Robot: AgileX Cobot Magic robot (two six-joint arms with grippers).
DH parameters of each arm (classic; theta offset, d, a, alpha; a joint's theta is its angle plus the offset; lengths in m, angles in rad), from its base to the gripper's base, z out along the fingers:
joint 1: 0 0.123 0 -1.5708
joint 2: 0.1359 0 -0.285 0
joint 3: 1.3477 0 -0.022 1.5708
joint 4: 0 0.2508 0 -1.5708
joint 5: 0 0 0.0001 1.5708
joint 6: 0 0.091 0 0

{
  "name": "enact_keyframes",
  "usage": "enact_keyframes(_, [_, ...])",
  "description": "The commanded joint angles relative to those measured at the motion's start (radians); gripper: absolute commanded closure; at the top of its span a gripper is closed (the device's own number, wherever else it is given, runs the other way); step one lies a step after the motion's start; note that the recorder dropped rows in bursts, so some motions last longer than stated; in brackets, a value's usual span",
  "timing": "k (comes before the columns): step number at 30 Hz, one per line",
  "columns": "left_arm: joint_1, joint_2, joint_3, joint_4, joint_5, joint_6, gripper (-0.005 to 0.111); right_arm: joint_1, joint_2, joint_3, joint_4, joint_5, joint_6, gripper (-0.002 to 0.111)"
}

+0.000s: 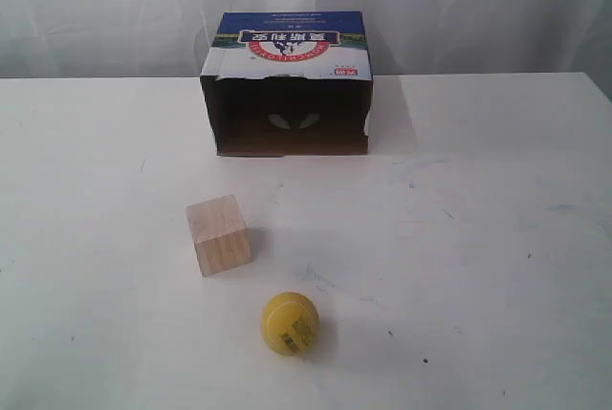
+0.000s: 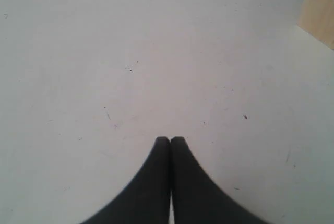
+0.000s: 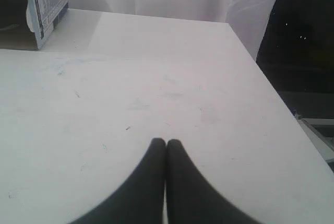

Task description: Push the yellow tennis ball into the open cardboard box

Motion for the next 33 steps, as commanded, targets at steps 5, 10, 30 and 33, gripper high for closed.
enact_keyframes(5, [-0.007, -0.005, 0.005, -0.007, 0.024, -0.001, 0.107, 0.002, -0.005, 0.005, 0.007, -0.003, 0.001, 0.108])
enact_keyframes(10, [-0.007, -0.005, 0.005, -0.007, 0.024, -0.001, 0.107, 0.002, -0.005, 0.005, -0.044, 0.001, -0.001, 0.108])
enact_keyframes(30, [-0.007, -0.005, 0.005, -0.007, 0.024, -0.001, 0.107, 0.002, -0.005, 0.005, 0.648, -0.450, 0.640, 0.108])
enact_keyframes(33, [-0.007, -0.005, 0.005, -0.007, 0.024, -0.001, 0.107, 0.002, -0.005, 0.005, 0.728, -0.614, 0.835, 0.108])
